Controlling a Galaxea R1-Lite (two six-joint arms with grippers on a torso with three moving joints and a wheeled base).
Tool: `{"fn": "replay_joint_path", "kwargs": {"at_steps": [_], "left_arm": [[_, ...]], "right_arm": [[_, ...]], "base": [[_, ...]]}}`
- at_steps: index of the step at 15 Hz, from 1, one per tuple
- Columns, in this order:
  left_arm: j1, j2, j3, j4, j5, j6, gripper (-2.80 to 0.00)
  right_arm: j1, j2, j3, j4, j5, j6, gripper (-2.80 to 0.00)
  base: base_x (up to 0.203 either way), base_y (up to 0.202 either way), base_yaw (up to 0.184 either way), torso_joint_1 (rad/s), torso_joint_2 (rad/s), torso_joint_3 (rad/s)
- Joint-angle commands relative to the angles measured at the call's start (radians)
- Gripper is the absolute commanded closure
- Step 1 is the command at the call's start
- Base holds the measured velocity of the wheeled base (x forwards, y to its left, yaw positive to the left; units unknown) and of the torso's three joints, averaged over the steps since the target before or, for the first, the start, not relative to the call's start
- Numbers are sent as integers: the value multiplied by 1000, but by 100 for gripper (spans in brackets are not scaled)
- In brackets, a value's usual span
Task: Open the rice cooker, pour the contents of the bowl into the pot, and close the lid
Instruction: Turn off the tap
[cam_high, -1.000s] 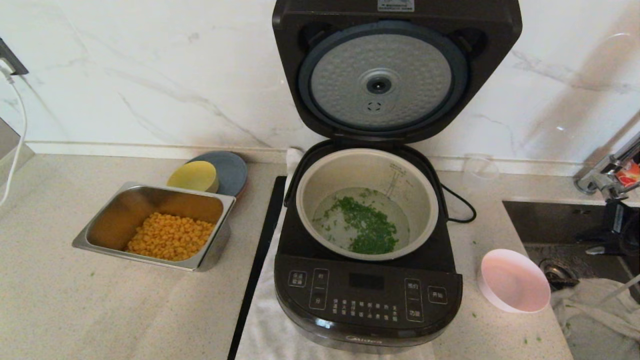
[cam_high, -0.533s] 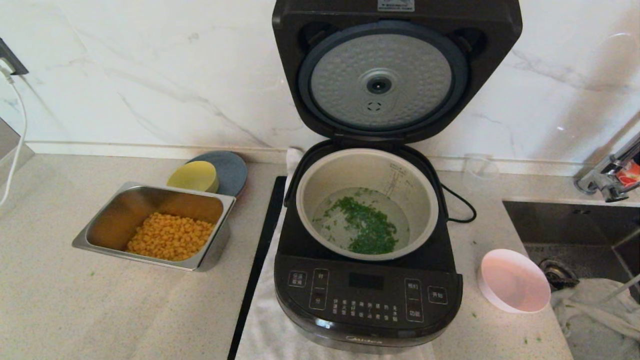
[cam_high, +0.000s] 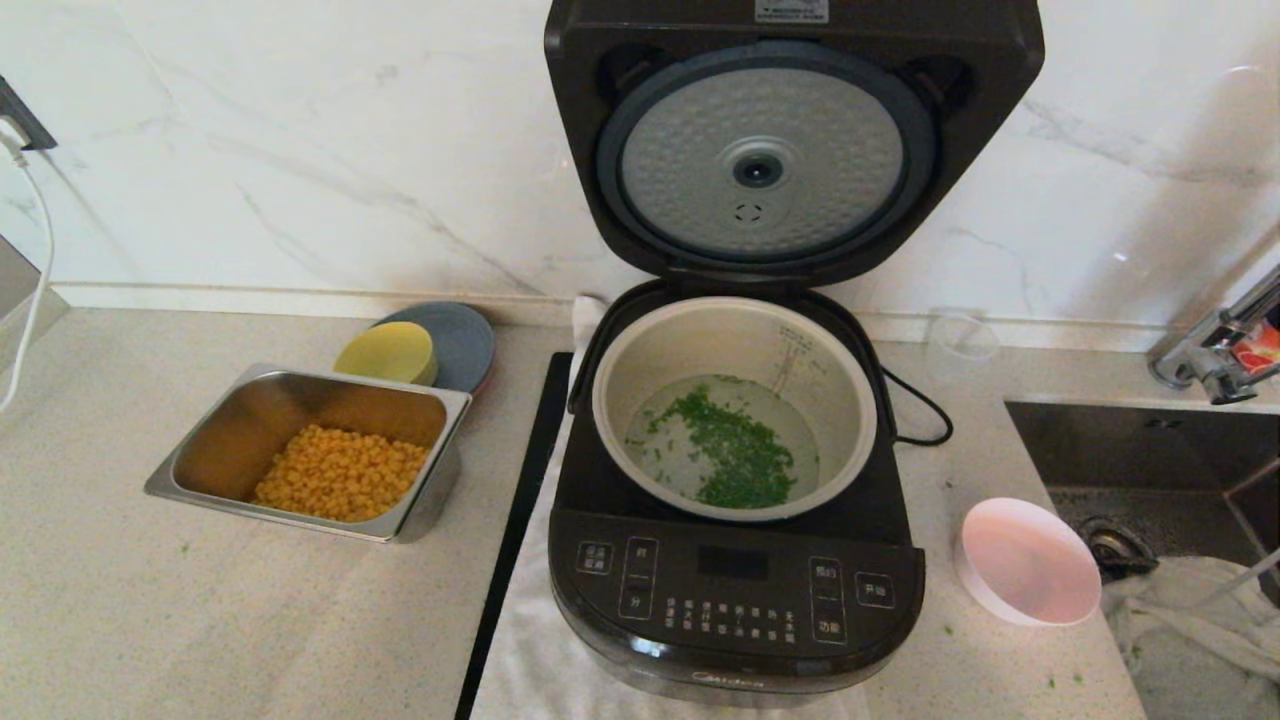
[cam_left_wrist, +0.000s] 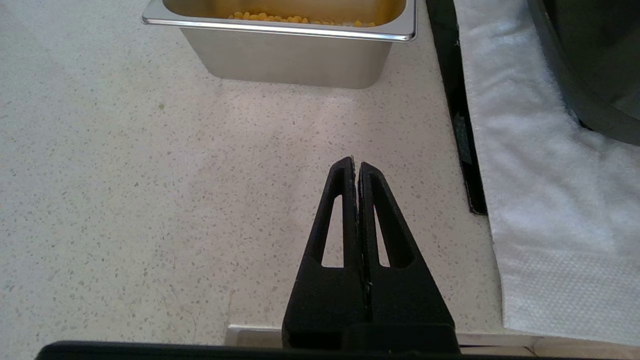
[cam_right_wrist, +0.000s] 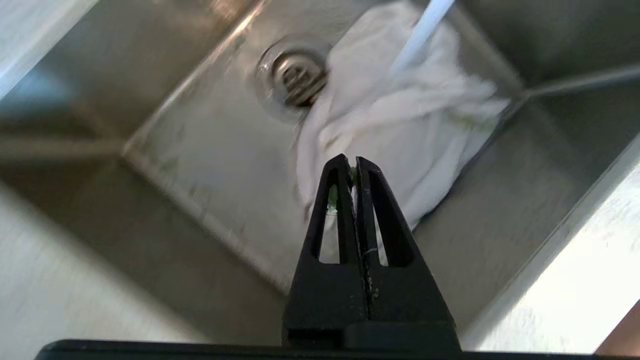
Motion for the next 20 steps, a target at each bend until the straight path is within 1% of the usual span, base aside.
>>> {"fn": "replay_joint_path", "kwargs": {"at_steps": [1, 3, 9, 11, 13, 20], "left_arm": [[0, -1, 0, 1, 0, 0, 0], [0, -1, 0, 1, 0, 0, 0], [0, -1, 0, 1, 0, 0, 0], [0, -1, 0, 1, 0, 0, 0], [0, -1, 0, 1, 0, 0, 0], [0, -1, 0, 1, 0, 0, 0]], "right_arm": [[-2, 64, 2, -60, -49, 2, 0], [1, 82, 2, -134, -89, 0, 0], [15, 144, -18, -294, -151, -5, 0], [23, 180, -38, -348, -184, -17, 0], [26, 215, -78, -371, -208, -32, 0], [42, 305, -190, -376, -261, -29, 0]], "base": [[0, 0, 0, 0, 0, 0], [0, 0, 0, 0, 0, 0], [0, 0, 0, 0, 0, 0], [0, 0, 0, 0, 0, 0], [0, 0, 0, 0, 0, 0], [0, 0, 0, 0, 0, 0]]}}
